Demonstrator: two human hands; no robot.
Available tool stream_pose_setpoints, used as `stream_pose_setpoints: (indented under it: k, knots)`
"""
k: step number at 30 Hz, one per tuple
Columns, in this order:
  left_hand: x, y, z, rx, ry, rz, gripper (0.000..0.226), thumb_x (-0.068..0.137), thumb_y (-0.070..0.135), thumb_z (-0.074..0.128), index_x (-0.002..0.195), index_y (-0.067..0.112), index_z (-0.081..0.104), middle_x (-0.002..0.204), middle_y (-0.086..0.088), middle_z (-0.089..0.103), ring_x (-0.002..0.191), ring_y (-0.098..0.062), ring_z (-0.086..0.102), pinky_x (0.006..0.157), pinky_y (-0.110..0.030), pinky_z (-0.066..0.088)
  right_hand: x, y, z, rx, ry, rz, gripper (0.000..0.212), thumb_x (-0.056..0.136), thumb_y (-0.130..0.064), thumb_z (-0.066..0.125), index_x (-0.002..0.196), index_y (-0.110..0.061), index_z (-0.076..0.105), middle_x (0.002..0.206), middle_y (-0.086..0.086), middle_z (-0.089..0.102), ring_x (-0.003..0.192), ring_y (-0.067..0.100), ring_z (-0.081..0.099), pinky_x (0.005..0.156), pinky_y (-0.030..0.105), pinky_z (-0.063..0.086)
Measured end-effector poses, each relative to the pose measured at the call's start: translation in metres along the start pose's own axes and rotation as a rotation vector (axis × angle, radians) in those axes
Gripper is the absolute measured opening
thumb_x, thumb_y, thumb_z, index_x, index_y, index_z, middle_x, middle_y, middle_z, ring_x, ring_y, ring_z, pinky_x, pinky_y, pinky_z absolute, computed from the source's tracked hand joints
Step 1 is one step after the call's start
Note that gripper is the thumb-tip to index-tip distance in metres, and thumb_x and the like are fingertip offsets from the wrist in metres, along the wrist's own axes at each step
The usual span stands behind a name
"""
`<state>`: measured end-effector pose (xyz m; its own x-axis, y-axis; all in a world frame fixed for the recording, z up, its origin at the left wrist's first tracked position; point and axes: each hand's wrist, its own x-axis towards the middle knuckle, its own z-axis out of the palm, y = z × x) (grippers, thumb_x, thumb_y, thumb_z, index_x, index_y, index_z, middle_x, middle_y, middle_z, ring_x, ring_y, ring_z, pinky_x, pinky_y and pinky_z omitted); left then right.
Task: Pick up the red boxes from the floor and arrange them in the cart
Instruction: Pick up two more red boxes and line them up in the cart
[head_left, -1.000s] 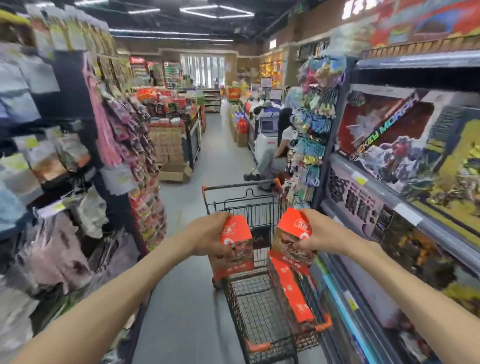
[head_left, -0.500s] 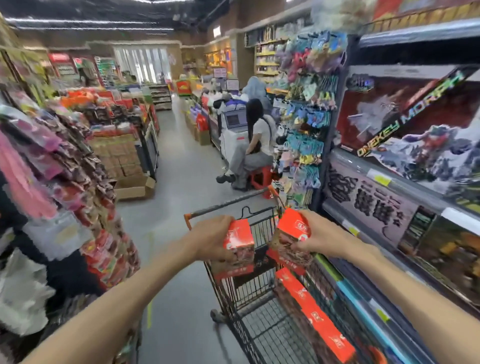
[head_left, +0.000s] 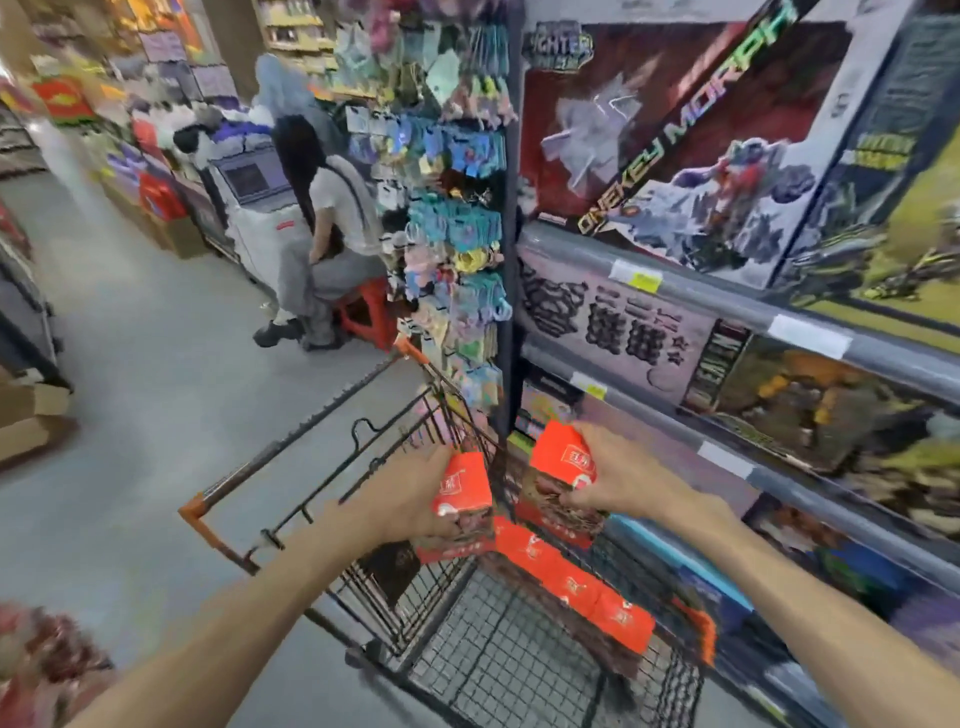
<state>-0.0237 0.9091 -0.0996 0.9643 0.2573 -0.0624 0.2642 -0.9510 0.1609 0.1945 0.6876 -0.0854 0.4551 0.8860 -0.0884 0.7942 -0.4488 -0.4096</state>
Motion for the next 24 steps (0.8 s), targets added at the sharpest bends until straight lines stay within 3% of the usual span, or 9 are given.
stream_pose_setpoints:
  k: [4,6,10,16,18,21,24]
  knots:
    - [0.049,-0.027,0.044,0.005,-0.054,0.081,0.098,0.066,0.071,0.070,0.139,0.015,0.036,0.122,-0.002,0.054,0.108,-0.021,0.055,0.097,-0.041,0.047,0.024,0.024,0.038,0.059,0.000,0.119,0.104,0.056,-0.072,0.064,0.144,-0.024,0.039,0.137,0.004,0.055,0.123,0.027,0.055,0.098,0.047,0.049]
    - [0.066,-0.041,0.068,0.012,-0.096,0.113,0.103,0.065,0.075,0.065,0.142,0.015,0.032,0.128,-0.004,0.052,0.114,-0.025,0.054,0.102,-0.045,0.044,0.032,0.031,0.060,0.048,-0.044,0.187,0.107,0.058,-0.075,0.063,0.147,-0.024,0.033,0.135,0.007,0.053,0.123,0.031,0.053,0.099,0.047,0.046]
    - [0.097,-0.060,0.107,-0.018,-0.176,0.157,0.109,0.063,0.086,0.046,0.141,0.011,0.035,0.133,-0.012,0.051,0.120,-0.031,0.051,0.104,-0.047,0.041,0.043,0.042,0.105,0.060,-0.049,0.281,0.101,0.071,-0.058,0.078,0.153,-0.023,0.028,0.140,0.007,0.050,0.128,0.030,0.049,0.103,0.041,0.042]
    - [0.137,-0.091,0.191,-0.002,-0.276,0.275,0.103,0.068,0.086,0.050,0.139,0.013,0.037,0.129,-0.006,0.051,0.116,-0.027,0.052,0.101,-0.045,0.042,0.053,0.055,0.177,0.043,-0.160,0.418,0.110,0.074,-0.064,0.072,0.158,-0.021,0.016,0.146,0.006,0.042,0.132,0.030,0.045,0.107,0.048,0.041]
    - [0.146,-0.100,0.220,0.027,-0.310,0.309,0.097,0.071,0.080,0.056,0.137,0.012,0.037,0.129,-0.008,0.051,0.117,-0.030,0.052,0.100,-0.045,0.042,0.056,0.055,0.199,0.066,-0.198,0.461,0.112,0.071,-0.074,0.061,0.158,-0.021,0.013,0.153,0.007,0.037,0.138,0.028,0.039,0.113,0.050,0.036]
    - [0.157,-0.110,0.260,0.085,-0.370,0.352,0.094,0.073,0.057,0.079,0.141,0.011,0.032,0.135,-0.010,0.047,0.124,-0.031,0.048,0.107,-0.044,0.038,0.061,0.058,0.237,0.068,-0.227,0.503,0.111,0.078,-0.070,0.067,0.159,-0.020,0.009,0.158,0.005,0.032,0.143,0.025,0.032,0.119,0.049,0.029]
    - [0.164,-0.118,0.293,0.166,-0.419,0.413,0.097,0.077,0.047,0.078,0.149,0.009,0.025,0.144,-0.013,0.041,0.133,-0.032,0.042,0.113,-0.045,0.031,0.063,0.063,0.273,0.073,-0.245,0.540,0.110,0.081,-0.067,0.066,0.160,-0.019,0.007,0.158,0.005,0.031,0.144,0.026,0.030,0.121,0.050,0.027]
